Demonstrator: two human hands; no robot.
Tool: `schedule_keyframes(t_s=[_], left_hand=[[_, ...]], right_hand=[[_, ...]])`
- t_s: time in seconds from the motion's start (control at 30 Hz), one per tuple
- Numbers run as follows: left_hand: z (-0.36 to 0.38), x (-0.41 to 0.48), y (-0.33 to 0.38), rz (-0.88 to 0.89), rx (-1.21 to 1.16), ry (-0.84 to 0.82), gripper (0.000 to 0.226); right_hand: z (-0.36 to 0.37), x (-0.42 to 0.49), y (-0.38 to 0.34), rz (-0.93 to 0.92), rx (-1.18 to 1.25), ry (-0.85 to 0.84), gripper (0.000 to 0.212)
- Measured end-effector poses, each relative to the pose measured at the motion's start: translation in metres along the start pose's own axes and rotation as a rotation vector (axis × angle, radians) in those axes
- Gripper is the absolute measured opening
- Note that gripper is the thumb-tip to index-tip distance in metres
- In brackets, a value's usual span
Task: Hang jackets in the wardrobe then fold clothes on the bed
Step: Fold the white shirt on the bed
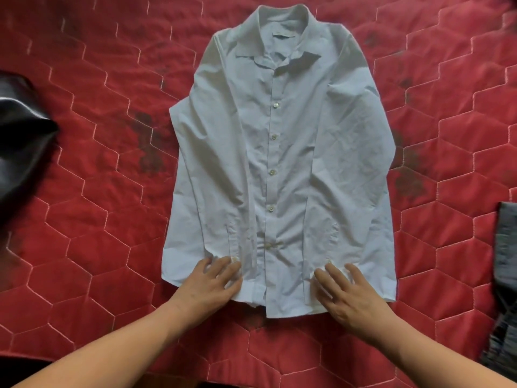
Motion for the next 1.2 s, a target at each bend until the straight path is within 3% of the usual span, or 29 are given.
schedule_keyframes(t_s=[0.17, 0.27, 0.37, 0.57, 0.7, 0.8, 0.9, 0.97, 1.07, 1.13, 1.2], left_hand=[[-0.012, 0.007, -0.009, -0.055, -0.138, -0.053, 0.022], [-0.023, 0.014, -0.015, -0.108, -0.271, -0.065, 0.027], [-0.044, 0.024, -0.033, -0.341, -0.390, -0.048, 0.033], [-0.088, 0.075, -0.099, -0.508, -0.468, -0.052, 0.015], [-0.140, 0.139, -0.147, -0.562, -0.406, -0.016, 0.019], [-0.191, 0.202, -0.204, -0.490, -0.310, 0.032, 0.016], [-0.242, 0.270, -0.273, -0.433, -0.108, 0.132, 0.012], [-0.270, 0.305, -0.315, -0.534, 0.060, 0.222, 0.027], [-0.270, 0.331, -0.340, -0.717, 0.172, 0.305, 0.057], [-0.229, 0.328, -0.318, -0.678, 0.052, 0.244, 0.056], [-0.170, 0.308, -0.282, -0.662, -0.059, 0.065, 0.060]], right_hand=[[-0.009, 0.009, 0.010, 0.052, 0.110, -0.039, 0.014], [-0.017, 0.019, 0.022, 0.167, 0.222, -0.101, 0.026], [-0.027, 0.032, 0.044, 0.277, 0.291, -0.108, 0.028], [-0.048, 0.089, 0.123, 0.473, 0.232, -0.144, 0.032], [-0.065, 0.140, 0.202, 0.559, 0.161, -0.027, 0.022], [-0.079, 0.188, 0.279, 0.594, 0.077, 0.115, 0.006], [-0.083, 0.245, 0.362, 0.655, -0.007, 0.186, 0.008], [-0.079, 0.277, 0.408, 0.789, -0.084, 0.097, 0.026], [-0.058, 0.303, 0.431, 0.957, -0.068, -0.214, 0.063], [-0.035, 0.304, 0.397, 0.840, 0.014, -0.256, 0.055], [-0.006, 0.287, 0.343, 0.666, 0.098, -0.276, 0.052]])
Point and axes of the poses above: each hand's wrist, its own x-axis towards the middle knuckle, its own z-axis out of the palm, y = z × x, the point moved 4 cm from there along x, towards the middle knuckle, and after that the axes turned 13 degrees about -x, right-handed, at the moved point
